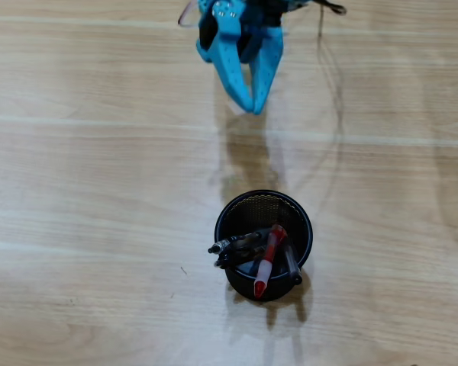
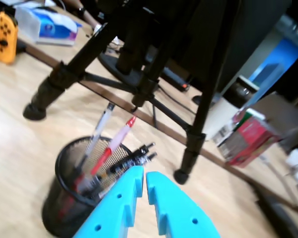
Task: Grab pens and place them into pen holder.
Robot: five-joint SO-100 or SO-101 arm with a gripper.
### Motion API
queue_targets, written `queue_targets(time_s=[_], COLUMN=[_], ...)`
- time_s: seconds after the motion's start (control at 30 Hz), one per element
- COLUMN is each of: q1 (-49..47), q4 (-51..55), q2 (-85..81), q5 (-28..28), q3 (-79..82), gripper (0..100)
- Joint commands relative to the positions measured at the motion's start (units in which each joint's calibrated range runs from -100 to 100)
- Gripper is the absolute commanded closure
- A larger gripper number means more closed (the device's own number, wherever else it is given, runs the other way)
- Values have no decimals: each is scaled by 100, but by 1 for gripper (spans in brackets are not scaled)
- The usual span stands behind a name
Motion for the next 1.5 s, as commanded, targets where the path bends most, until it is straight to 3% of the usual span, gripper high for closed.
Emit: queue_targets(time_s=[0.0, 0.27, 0.5, 0.73, 0.93, 1.27, 1.47], q1=[57, 185, 313, 331, 413, 477, -25], q4=[-42, 159, 3940, 5881, 6601, 6628, 6656], q2=[-1693, -3773, -5081, -6338, -6279, -6287, -6287], q5=[879, 1738, 2424, 3042, 3298, 3481, 3487], q3=[1601, 4117, 3818, 4072, 4072, 4063, 4045], gripper=[98, 98, 98, 98, 98, 98, 98])
